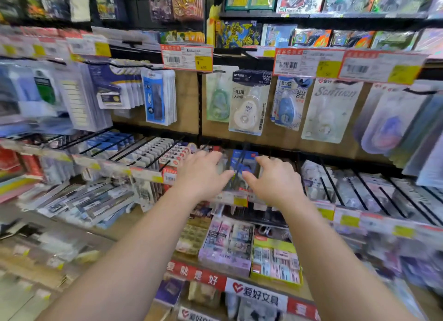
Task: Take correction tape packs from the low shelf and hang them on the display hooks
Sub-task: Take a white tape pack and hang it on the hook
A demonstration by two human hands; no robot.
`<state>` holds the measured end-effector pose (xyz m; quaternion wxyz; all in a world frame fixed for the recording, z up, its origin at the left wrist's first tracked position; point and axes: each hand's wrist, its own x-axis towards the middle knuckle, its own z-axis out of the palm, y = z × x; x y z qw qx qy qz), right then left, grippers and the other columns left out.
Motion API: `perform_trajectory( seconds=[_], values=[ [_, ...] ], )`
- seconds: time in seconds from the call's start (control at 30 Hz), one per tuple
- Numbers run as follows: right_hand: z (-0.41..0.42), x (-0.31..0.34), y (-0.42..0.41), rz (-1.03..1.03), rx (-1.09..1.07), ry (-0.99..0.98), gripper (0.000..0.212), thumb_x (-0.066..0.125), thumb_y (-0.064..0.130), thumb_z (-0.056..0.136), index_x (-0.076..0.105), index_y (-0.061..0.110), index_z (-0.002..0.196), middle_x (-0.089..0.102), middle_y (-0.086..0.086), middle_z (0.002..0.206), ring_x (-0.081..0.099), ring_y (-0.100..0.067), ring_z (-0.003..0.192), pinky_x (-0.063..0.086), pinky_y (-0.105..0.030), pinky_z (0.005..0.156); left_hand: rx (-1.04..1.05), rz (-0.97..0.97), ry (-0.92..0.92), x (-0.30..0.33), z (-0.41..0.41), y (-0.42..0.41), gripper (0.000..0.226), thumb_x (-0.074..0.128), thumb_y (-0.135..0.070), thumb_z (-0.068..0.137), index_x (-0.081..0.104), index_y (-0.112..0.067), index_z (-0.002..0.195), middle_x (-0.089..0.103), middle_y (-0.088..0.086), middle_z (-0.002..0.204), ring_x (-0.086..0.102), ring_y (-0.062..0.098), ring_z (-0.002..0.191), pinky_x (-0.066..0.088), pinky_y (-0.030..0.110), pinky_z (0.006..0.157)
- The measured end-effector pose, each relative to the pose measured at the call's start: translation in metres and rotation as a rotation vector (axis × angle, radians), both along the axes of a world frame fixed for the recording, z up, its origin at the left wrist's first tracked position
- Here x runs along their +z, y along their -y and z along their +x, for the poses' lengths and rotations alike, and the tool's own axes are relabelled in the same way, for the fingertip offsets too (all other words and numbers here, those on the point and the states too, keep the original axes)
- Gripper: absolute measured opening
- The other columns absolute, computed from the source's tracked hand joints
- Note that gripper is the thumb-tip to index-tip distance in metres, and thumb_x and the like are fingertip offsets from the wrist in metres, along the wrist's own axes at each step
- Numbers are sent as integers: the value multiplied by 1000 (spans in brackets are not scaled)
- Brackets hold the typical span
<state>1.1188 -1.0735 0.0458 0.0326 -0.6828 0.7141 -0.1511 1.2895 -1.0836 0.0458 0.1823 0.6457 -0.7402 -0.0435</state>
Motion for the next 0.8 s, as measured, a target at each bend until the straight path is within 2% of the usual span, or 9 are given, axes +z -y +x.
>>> perform_trajectory(
  seconds=[0.2, 0.4, 0.5, 0.63, 0.8],
  values=[
    [16, -24, -73, 8, 7, 15, 61, 46, 62, 93, 43, 28, 144, 53, -6, 137, 45, -32, 127, 43, -42, 99, -7, 62, -31, -27, 11, -76, 58, 50, -57, 94, 45, -28, 144, 49, 6, 145, 42, 31, 134, 35, 46, 108],
    [15, -64, -135, 78, 25, 20, 63, 48, 61, 93, 43, 24, 144, 54, -7, 136, 46, -31, 127, 44, -42, 99, -24, 192, -5, -66, 6, -130, 60, 48, -62, 93, 45, -29, 143, 49, 7, 143, 42, 32, 133, 34, 44, 107],
    [3, -80, -153, 108, -1, -5, 61, 47, 60, 94, 45, 23, 143, 56, -9, 135, 49, -32, 126, 42, -41, 99, -59, 224, -2, -80, -8, -140, 58, 49, -62, 93, 48, -29, 140, 49, 6, 144, 42, 31, 133, 34, 42, 107],
    [-24, -97, -165, 128, -41, 47, 62, 48, 61, 93, 46, 23, 142, 56, -6, 137, 49, -28, 128, 44, -39, 98, -109, 261, -15, -100, -35, -139, 68, 47, -68, 91, 44, -28, 146, 45, 3, 152, 39, 30, 139, 34, 44, 112],
    [-79, -117, -173, 194, -159, 101, 60, 47, 59, 94, 43, 25, 144, 54, -7, 139, 47, -29, 129, 45, -42, 100, -167, 326, 1, -118, -89, -135, 64, 47, -61, 94, 41, -25, 147, 44, 6, 151, 39, 30, 139, 37, 44, 110]
  ],
)
